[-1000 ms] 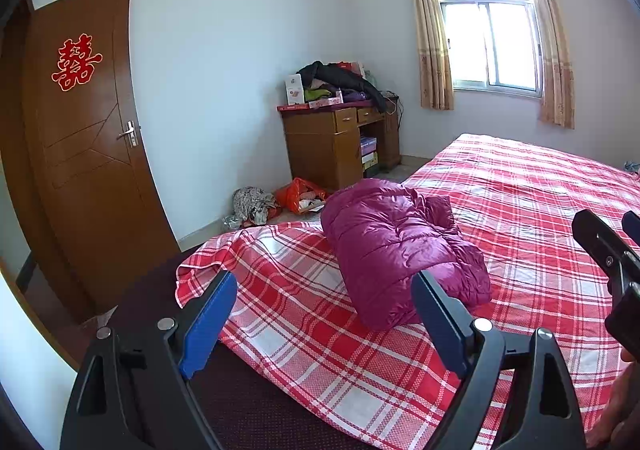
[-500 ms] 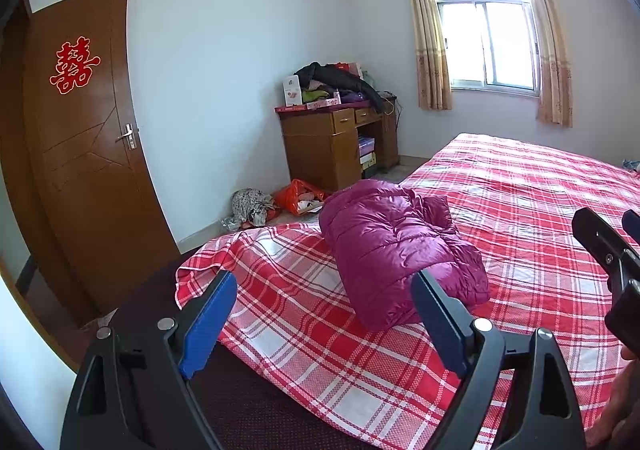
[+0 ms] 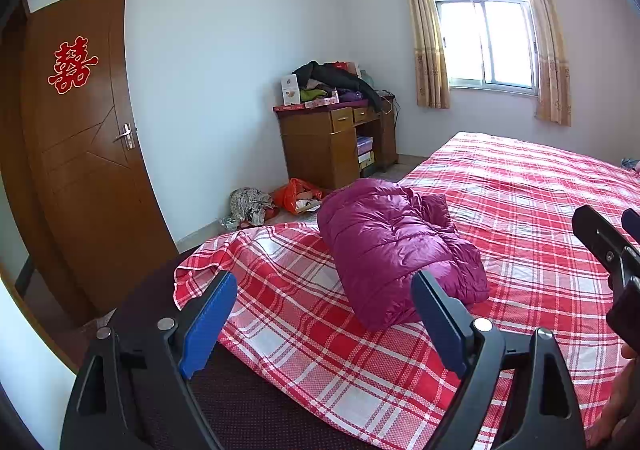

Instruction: Fold large clothes

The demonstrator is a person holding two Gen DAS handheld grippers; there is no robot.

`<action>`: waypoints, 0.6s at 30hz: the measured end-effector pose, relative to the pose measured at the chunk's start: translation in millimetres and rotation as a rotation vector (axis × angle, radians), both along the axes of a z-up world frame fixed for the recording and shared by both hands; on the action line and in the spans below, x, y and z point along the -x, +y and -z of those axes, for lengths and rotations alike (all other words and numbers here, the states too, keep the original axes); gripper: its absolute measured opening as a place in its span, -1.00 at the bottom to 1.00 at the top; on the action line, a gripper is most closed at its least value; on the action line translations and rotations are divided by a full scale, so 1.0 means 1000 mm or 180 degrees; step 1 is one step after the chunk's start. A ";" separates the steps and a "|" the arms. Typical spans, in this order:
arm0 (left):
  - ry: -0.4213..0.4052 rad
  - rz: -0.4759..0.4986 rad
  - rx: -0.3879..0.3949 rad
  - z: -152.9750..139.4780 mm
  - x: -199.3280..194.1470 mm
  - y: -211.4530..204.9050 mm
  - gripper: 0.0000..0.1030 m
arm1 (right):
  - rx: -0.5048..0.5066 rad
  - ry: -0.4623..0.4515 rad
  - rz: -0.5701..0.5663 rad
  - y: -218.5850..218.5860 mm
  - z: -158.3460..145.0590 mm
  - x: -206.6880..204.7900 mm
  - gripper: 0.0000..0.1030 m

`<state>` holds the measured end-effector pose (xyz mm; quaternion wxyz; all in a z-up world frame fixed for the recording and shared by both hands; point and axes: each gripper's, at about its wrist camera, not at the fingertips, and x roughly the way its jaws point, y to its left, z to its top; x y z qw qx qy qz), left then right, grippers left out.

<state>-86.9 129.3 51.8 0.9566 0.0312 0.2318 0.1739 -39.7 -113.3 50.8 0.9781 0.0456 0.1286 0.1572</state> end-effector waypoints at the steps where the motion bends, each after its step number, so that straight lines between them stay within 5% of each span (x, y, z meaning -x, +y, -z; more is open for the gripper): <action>1: 0.0007 0.0006 -0.0001 0.000 0.000 0.000 0.74 | 0.0003 -0.0001 0.0000 0.000 0.000 0.000 0.97; 18: -0.0017 -0.0016 0.0022 -0.001 0.000 0.000 0.74 | -0.0020 -0.0022 0.0053 0.000 -0.001 0.001 0.97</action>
